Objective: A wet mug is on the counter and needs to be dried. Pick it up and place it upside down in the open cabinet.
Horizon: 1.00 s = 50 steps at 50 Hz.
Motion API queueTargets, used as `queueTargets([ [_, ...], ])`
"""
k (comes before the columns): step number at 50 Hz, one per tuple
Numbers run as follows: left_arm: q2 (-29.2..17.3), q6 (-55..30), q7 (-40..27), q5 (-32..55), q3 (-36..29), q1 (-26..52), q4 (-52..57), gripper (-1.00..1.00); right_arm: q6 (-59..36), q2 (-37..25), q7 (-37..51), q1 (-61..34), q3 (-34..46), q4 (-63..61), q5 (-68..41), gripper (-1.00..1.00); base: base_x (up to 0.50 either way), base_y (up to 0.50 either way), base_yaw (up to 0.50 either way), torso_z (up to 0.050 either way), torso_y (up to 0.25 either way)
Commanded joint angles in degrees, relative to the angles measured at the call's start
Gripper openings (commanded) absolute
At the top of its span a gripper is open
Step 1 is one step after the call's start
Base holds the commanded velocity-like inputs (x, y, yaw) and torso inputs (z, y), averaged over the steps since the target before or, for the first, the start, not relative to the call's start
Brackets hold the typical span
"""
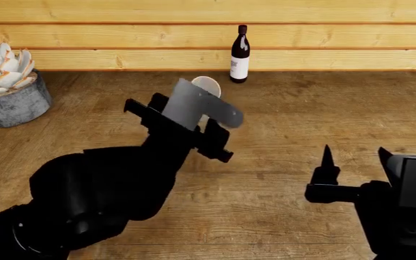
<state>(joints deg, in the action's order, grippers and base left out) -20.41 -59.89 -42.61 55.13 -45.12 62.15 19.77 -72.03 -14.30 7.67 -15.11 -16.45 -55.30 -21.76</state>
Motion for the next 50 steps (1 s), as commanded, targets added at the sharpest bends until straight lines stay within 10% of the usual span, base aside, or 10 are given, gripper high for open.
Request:
queueTargets([
  [1, -9.15, 0.5, 6.71, -11.96, -10.81, 9.24, 9.41, -1.0, -0.32, -0.52, 0.15, -0.05, -0.58, -0.18, -0.73, 1.0, 0.0, 0.0, 0.0, 0.0, 0.0],
  [21, -19.72, 10.85, 9.61, -59.46, -51.96, 24.09, 10.47, -1.0, -17.8, -0.75, -7.44, -7.22, -10.78, -1.24, -15.3, 1.0, 0.0, 0.0, 0.0, 0.0, 0.0],
  [32, -19.22, 15.3, 3.47, -83.69, -69.72, 28.44, 4.52, -1.0, -17.47, -10.82, 15.69, -8.51, -16.53, 8.27, -54.25, 1.0, 0.0, 0.0, 0.0, 0.0, 0.001],
  [50, -18.67, 15.62, -4.01, -102.45, -79.26, 30.33, -3.98, -1.0, -11.56, -25.58, 31.83, -11.9, -11.47, 20.38, -85.07, 1.0, 0.0, 0.0, 0.0, 0.0, 0.0],
])
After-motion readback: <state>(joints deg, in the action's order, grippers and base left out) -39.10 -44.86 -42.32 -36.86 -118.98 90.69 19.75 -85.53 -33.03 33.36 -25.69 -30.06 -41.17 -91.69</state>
